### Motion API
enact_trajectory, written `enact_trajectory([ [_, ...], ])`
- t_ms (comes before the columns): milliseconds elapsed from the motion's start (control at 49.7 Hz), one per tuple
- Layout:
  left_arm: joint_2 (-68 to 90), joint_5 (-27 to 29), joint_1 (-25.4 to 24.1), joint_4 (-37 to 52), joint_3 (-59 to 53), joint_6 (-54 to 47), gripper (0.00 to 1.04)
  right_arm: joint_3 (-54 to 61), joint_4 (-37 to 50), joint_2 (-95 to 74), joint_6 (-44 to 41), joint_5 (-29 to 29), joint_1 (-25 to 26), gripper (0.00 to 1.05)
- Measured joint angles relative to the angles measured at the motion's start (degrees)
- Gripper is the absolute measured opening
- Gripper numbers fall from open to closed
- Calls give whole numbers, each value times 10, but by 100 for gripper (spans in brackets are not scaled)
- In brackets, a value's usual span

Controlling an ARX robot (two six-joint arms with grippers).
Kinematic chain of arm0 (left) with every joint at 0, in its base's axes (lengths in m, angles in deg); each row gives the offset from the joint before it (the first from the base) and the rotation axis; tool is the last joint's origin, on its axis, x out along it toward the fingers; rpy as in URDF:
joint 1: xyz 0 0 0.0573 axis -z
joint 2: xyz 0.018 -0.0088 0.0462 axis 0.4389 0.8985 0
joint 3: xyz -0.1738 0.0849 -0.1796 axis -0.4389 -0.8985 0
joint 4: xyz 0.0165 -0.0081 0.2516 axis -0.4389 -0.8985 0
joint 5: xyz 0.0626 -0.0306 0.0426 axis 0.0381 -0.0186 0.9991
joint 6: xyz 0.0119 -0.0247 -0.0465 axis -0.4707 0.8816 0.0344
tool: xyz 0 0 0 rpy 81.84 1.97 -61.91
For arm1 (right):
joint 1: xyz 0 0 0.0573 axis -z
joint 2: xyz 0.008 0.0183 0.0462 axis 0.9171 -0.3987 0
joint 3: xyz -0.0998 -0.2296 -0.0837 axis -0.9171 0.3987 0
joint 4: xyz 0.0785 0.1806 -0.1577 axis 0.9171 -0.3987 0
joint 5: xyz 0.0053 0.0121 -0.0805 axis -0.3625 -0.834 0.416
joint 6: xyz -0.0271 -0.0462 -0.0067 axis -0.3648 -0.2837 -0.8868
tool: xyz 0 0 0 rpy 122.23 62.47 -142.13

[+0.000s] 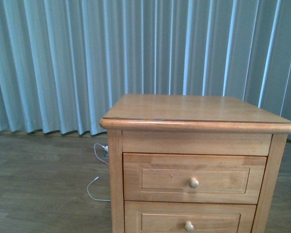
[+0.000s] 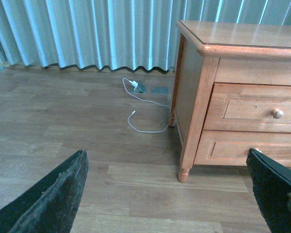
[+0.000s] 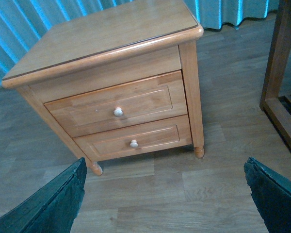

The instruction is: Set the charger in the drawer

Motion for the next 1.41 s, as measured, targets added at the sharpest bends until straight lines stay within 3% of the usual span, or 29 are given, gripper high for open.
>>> enact_trajectory([
  [80, 0, 0, 0, 0, 0, 0, 99, 37, 80, 21, -42, 49, -26, 87],
  [181, 0, 0, 0, 0, 0, 0, 99, 88, 159, 59, -102, 57, -46, 66],
  [543, 0, 0, 0, 0, 0, 0, 99, 154, 126, 154, -129, 59, -47, 1],
  [1407, 0, 0, 0, 0, 0, 0, 99, 225, 139, 212, -131, 59, -47, 2],
])
